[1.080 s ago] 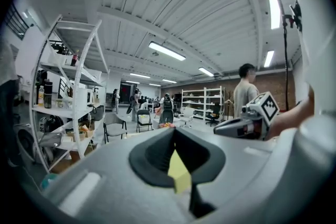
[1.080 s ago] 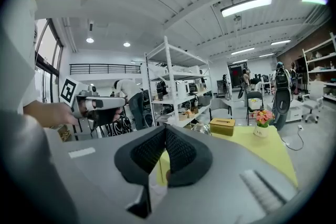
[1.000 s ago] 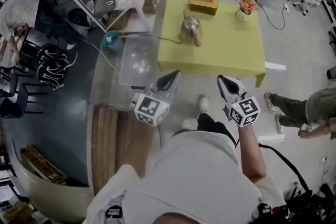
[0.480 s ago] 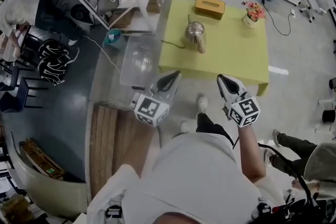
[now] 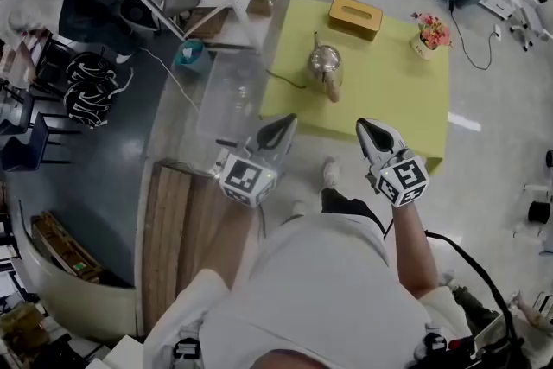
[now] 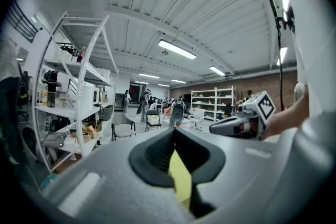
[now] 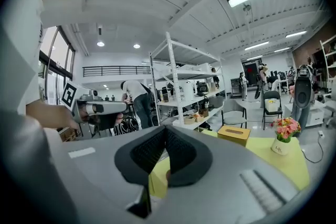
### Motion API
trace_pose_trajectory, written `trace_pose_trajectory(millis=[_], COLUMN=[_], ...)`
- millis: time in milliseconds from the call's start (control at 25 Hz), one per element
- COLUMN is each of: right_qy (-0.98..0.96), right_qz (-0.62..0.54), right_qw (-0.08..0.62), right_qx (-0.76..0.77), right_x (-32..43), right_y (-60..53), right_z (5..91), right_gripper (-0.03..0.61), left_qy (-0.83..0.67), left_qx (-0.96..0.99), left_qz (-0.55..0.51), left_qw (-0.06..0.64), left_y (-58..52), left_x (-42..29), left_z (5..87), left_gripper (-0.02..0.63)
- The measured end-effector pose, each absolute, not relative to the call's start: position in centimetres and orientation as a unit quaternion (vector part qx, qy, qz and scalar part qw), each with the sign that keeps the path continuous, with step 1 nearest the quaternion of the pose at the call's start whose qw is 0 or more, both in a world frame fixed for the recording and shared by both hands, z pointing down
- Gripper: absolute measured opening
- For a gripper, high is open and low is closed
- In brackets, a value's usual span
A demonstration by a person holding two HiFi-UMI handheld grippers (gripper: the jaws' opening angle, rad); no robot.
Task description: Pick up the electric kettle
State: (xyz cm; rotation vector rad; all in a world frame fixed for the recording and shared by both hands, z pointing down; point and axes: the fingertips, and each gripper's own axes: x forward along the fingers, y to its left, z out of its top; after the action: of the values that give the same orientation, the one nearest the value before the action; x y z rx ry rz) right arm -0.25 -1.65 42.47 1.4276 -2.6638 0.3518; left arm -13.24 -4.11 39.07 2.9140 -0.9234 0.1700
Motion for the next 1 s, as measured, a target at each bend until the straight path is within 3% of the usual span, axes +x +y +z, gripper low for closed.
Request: trace_pose_trajectory(millis=[1000], right_qy=[-0.920], right_qz=[0.156], right_qw=[0.090], right_qx=[0.348], right_x=[6.2], right_y=[-15.8], right_z=[47.8], right_gripper=[0.025], left_qy=[-0.385], left_qx=[0.919], left_qz=[0.065], left_qw=[0.047], left_y=[-17.1], left_x=[-7.1], left_z=[40.6], left_gripper=[0.005])
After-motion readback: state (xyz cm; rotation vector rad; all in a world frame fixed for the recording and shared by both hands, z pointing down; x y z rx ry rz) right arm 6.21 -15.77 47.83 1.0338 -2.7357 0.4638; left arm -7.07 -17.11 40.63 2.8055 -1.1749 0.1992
